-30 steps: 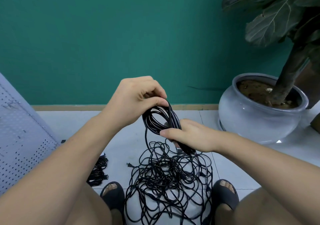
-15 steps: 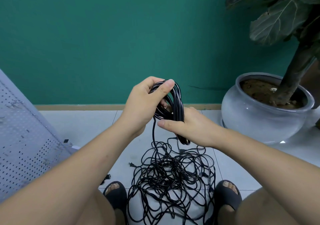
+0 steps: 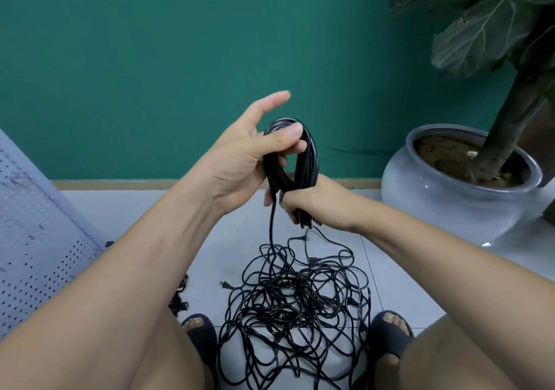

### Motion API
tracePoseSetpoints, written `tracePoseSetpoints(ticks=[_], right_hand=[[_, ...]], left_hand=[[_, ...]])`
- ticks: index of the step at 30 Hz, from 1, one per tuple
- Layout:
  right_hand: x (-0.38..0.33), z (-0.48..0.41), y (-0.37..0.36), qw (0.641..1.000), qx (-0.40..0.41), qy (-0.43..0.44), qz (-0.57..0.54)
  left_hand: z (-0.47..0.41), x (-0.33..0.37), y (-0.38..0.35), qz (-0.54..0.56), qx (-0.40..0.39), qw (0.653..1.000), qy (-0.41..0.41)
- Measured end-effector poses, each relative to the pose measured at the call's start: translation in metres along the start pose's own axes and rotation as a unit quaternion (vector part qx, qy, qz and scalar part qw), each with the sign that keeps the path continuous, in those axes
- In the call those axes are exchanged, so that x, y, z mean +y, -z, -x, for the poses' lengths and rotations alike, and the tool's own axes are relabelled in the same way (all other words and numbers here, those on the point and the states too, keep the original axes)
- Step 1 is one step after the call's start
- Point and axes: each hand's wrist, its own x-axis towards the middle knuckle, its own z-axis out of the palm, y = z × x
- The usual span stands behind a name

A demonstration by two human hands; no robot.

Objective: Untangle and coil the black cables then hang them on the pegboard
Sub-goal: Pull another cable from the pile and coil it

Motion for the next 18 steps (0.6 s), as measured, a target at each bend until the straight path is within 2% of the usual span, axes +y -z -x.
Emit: tracePoseSetpoints(ticks=[6,10,15,18], right_hand=[[-0.002,-0.003,-0.009,1.000,0.015,0.019,-0.009],[0.000,-0.003,-0.009,0.999,0.035,0.027,-0.027],[0.003,0.003,-0.008,0.995,0.078,0.030,-0.052],[0.006,0.003,-0.002,0.993,0.103,0.014,-0.058]], left_hand=[[-0.002,-0.010,-0.010,-0.080,0.059,0.992,-0.079],[-0.004,-0.011,-0.011,-0.088,0.078,0.988,-0.100],[-0.007,-0.018,-0.014,-0.091,0.075,0.990,-0.080],[-0.008,-0.022,-0.009,-0.066,0.054,0.996,-0.033]])
